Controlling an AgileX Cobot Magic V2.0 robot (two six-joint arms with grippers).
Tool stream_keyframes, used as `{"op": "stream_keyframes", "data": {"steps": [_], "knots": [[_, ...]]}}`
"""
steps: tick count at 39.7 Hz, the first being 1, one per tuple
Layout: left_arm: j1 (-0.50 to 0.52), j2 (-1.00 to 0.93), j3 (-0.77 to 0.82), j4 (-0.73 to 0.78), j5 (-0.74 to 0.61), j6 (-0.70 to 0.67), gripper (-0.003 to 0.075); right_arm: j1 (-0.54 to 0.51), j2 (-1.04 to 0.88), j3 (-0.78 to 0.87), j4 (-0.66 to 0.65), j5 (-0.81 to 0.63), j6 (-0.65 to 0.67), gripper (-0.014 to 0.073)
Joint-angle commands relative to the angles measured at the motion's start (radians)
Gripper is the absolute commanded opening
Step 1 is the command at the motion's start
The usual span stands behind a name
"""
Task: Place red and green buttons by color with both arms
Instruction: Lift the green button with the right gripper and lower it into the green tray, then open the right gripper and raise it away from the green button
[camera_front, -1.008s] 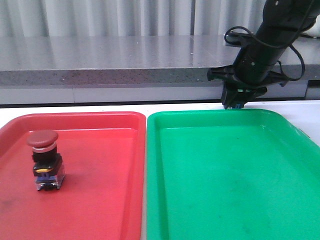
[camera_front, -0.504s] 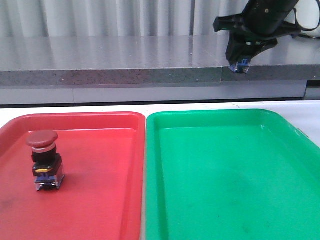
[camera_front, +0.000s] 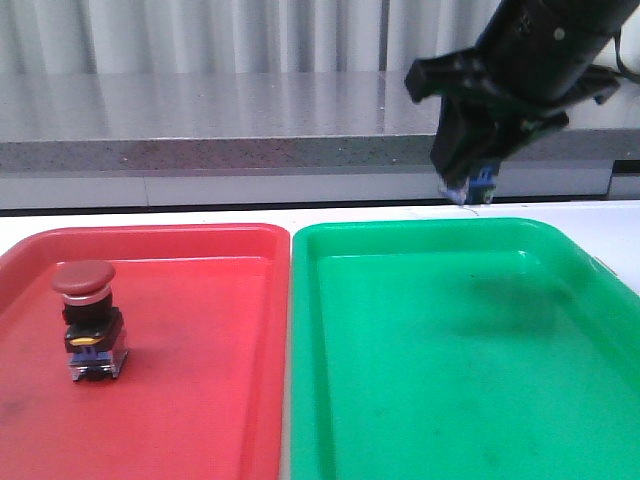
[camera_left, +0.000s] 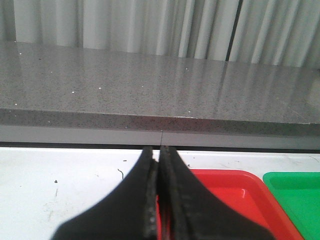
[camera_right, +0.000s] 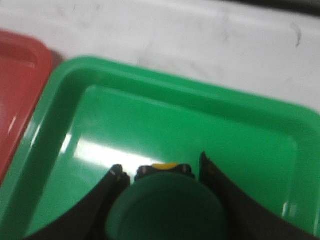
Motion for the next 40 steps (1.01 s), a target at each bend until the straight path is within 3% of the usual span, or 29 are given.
{"op": "stream_keyframes", "data": {"steps": [1, 11, 35, 40], "knots": [[0.002, 0.01, -0.024, 0.004, -0.086, -0.002, -0.002, 0.037, -0.053, 0.059, 0.001, -0.072, -0.017, 0.0066], [0.002, 0.01, -0.024, 0.004, -0.086, -0.002, -0.002, 0.069, -0.053, 0.202, 0.02, -0.184, -0.017, 0.0066], [0.002, 0.01, -0.024, 0.004, -0.086, -0.002, -0.002, 0.07, -0.01, 0.221, 0.026, -0.137, 0.031, 0.0071], [0.002, 0.01, -0.024, 0.004, -0.086, -0.002, -0.002, 0.07, -0.008, 0.221, 0.026, -0.13, 0.054, 0.0125]]}}
